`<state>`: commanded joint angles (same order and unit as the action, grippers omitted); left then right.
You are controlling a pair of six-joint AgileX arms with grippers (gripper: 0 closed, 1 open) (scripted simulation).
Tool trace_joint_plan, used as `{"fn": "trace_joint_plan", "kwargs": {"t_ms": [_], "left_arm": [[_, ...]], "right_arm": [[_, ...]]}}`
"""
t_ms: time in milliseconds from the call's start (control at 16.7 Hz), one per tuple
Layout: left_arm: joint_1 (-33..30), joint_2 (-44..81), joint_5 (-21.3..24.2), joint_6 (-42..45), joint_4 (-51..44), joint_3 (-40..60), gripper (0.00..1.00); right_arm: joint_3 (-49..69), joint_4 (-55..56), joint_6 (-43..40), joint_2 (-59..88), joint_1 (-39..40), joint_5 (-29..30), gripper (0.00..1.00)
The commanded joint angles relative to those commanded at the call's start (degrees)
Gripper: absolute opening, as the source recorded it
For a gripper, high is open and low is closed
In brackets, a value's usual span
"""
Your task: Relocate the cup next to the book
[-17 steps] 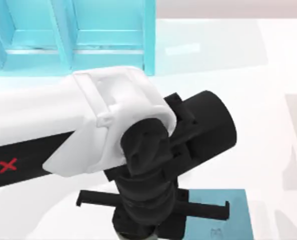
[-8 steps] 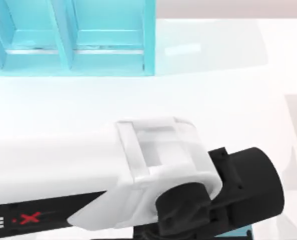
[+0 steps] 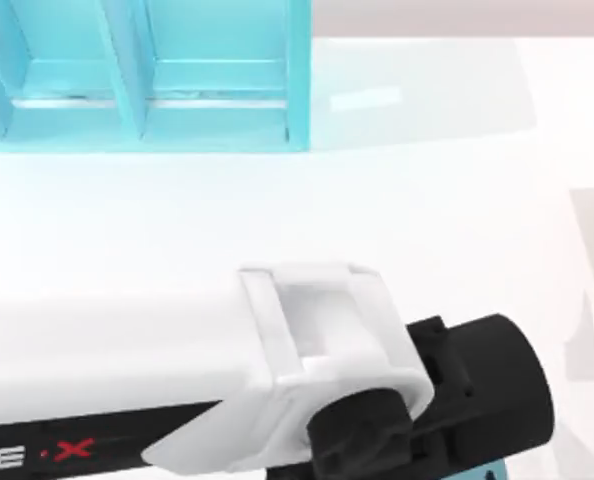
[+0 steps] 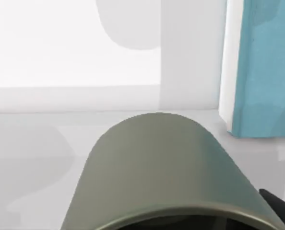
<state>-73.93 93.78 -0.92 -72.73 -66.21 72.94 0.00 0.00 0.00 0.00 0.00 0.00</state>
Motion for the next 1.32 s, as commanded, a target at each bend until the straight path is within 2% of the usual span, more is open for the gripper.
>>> {"fn": "trace_joint_plan", "kwargs": {"t_ms": [240, 540, 1320], "left_arm": [[0.24, 0.74, 0.06, 0.29, 9.03, -8.04, 0.00], [0.24, 1.13, 0.02, 0.33, 10.73, -9.61, 0.00], [0.24, 1.13, 0.02, 0.33, 10.73, -9.61, 0.98]], "right_arm": [[0.00, 0.00, 0.00, 0.00, 0.00, 0.00, 1.00], [0.00, 0.00, 0.00, 0.00, 0.00, 0.00, 1.00], [0.00, 0.00, 0.00, 0.00, 0.00, 0.00, 1.00]]}}
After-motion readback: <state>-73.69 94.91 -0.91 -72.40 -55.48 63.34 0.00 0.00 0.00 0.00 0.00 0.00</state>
